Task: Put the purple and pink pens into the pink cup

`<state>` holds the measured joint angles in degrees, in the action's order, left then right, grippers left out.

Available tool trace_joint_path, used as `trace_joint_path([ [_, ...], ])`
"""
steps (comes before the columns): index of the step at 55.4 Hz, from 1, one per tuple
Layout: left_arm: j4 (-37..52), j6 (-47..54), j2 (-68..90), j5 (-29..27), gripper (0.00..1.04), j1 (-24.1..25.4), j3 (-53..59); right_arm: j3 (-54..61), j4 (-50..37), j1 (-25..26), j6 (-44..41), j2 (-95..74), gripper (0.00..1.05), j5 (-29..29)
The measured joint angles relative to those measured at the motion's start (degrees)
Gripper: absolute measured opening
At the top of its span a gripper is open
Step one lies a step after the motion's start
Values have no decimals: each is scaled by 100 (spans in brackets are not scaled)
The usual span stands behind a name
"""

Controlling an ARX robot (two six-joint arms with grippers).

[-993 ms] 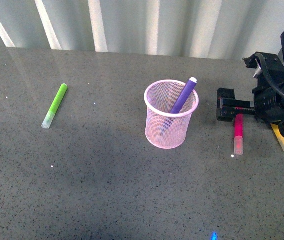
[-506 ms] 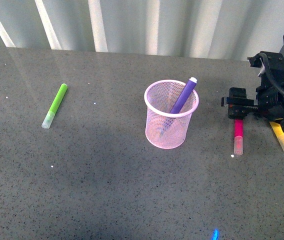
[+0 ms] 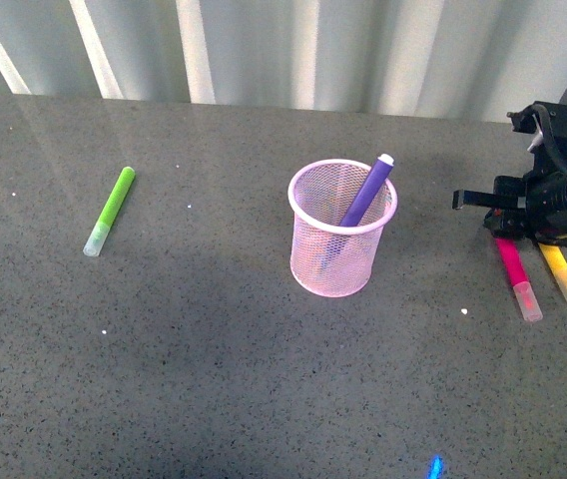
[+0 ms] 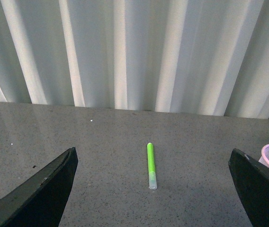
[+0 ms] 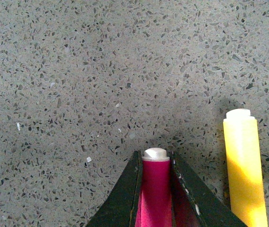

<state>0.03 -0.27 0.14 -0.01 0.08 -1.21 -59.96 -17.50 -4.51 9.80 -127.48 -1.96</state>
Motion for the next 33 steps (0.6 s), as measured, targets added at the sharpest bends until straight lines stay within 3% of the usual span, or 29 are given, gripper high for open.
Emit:
trace_joint_path([
  [19, 0, 2, 0, 0, 98, 0, 0, 470, -1029, 31, 562, 227, 12, -365],
  [33, 0, 2, 0, 0, 98, 0, 0, 981, -2321, -24, 1021, 960, 12, -184],
])
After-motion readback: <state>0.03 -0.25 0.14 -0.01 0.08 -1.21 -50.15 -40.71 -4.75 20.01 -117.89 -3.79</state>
